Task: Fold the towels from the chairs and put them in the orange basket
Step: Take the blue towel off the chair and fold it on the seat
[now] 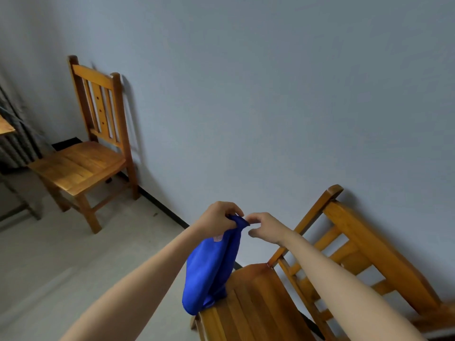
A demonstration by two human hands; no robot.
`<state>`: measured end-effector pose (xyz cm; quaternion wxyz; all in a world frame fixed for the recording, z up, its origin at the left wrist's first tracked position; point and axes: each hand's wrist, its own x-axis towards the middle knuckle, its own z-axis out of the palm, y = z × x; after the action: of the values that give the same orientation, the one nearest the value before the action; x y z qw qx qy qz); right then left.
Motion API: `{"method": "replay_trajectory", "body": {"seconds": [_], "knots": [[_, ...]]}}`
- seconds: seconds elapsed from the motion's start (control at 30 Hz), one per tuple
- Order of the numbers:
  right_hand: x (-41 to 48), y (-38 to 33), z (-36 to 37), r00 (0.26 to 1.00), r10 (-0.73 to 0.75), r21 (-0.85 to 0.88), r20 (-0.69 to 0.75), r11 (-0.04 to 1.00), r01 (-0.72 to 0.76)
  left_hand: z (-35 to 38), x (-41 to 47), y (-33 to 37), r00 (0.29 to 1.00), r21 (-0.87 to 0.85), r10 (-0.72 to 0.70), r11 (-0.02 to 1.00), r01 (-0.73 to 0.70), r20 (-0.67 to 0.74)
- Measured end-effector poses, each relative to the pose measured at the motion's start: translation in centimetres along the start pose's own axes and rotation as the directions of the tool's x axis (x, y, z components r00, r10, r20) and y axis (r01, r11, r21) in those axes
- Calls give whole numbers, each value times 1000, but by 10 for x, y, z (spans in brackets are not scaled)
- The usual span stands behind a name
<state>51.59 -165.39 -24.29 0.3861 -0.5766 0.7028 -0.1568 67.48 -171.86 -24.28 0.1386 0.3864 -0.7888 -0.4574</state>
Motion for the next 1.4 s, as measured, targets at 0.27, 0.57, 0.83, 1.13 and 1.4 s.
{"method": "replay_trajectory", "body": {"seconds": [0.27,0.57,0.83,1.13,1.4], "knots": [[0,-18,-31,948,-78,49,-307,994,98,22,-7,-44,996,-45,-92,995,92,8],[1,-23,-97,750,-5,215,-662,957,197,-3,-22,-101,948,-217,-315,929,299,-43],[23,-20,-135,667,-4,129,-745,980,150,-86,-24,-65,849,-775,-373,628,-65,-373],[3,-24,-182,511,1,174,-859,941,290,-105,-38,33,806,-666,-207,691,-280,-554],[-77,9,-201,606,-68,305,-792,817,490,-45,-110,119,681,-535,-92,697,-477,-726]]}}
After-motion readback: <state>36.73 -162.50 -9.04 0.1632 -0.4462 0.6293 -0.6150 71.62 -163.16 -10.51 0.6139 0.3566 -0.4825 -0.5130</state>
